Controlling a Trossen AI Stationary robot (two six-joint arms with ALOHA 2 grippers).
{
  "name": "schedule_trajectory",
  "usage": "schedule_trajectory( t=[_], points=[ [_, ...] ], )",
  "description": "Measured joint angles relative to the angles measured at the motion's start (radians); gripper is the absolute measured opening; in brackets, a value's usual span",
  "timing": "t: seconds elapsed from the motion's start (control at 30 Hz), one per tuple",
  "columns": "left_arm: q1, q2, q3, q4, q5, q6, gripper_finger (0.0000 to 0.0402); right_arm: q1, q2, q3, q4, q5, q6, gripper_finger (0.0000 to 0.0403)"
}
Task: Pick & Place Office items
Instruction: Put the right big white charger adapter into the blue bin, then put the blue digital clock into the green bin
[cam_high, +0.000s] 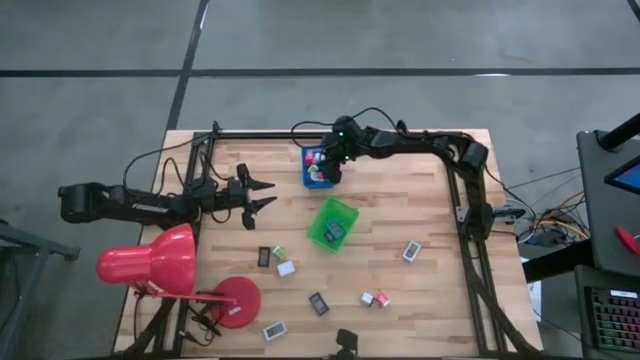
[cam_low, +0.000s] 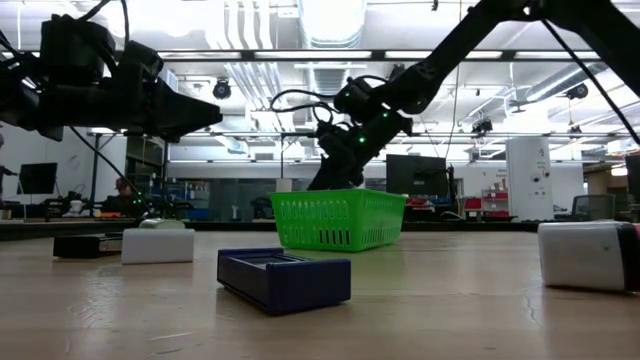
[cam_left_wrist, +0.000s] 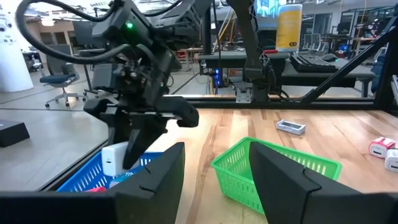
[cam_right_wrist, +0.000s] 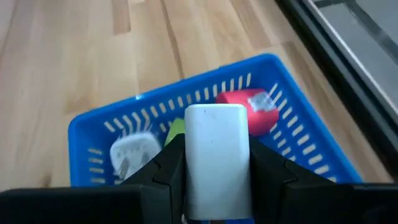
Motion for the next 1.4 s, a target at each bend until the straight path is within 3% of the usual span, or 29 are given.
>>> schedule_trajectory(
  t=[0.27,0.67,0.93,1.2,1.4],
  points=[
    [0.000,0.000,0.000,0.000,0.000,0.005,0.0184,-0.001,0.051,0.083,-0.165,-0.004,-0.029,0.0111],
    [0.000,0.000,0.000,0.000,0.000,0.008,0.0184,-0.001,0.070,0.090,-0.176,-0.007,-0.017,0.0112],
    [0.000,0.000,0.000,0.000,0.000,0.012,0.0184,-0.001,0.069,0.089,-0.158,-0.006,-0.009,0.0209],
    [0.000,0.000,0.000,0.000,0.000,0.013,0.0184,0.005,0.066,0.088,-0.136,0.008,-0.010,0.0219],
    [0.000,0.000,0.000,0.000,0.000,0.020,0.0184,0.027,0.036,0.087,-0.116,0.127,-0.045,0.0220]
  ],
)
